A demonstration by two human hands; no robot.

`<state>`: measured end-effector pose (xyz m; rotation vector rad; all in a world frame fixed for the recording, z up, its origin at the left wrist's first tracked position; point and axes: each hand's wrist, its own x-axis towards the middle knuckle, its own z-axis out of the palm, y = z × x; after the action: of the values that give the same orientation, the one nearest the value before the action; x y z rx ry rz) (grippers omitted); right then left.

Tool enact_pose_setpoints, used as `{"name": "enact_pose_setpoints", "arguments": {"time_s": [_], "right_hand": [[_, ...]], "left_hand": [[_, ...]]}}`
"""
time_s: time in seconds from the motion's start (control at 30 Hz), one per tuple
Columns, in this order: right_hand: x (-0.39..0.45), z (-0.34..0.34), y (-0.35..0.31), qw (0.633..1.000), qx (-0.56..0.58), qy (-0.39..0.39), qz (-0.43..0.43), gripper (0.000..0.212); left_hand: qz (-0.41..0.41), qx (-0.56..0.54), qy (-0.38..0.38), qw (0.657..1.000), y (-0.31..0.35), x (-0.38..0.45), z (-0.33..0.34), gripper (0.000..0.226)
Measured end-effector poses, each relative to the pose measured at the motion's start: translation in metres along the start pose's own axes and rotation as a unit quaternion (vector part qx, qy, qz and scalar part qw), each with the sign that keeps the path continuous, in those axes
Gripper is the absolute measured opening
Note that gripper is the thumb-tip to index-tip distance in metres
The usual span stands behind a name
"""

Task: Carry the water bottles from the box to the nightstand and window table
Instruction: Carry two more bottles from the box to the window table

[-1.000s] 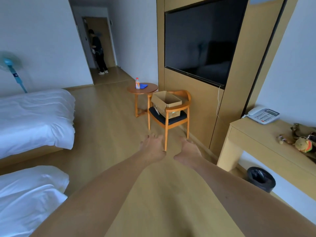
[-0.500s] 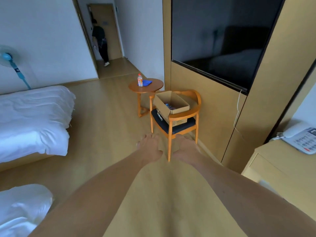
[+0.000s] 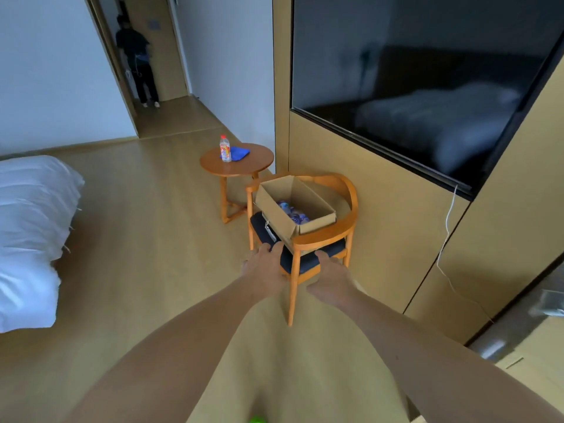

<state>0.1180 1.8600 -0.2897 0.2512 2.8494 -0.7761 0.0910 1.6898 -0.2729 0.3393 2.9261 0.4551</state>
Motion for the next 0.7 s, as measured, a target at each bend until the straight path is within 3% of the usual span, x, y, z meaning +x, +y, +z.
{"name": "enact_pose_setpoints", "arguments": {"time_s": [0.27,0.7], "right_hand": [[0.135,-0.001,-0.038,0.999,0.017,-0.005,0.046,0.075],[0.374,0.019,-0.025,0.994,0.071,-0.036,0.078,0.083]], "left_hand": [[0.043,0.006,-0.014,0.999,-0.051,0.155,-0.029,0.071],[0.039,0.025,-0.072,0.996,-0.084,0.379,0.005,0.07]]}}
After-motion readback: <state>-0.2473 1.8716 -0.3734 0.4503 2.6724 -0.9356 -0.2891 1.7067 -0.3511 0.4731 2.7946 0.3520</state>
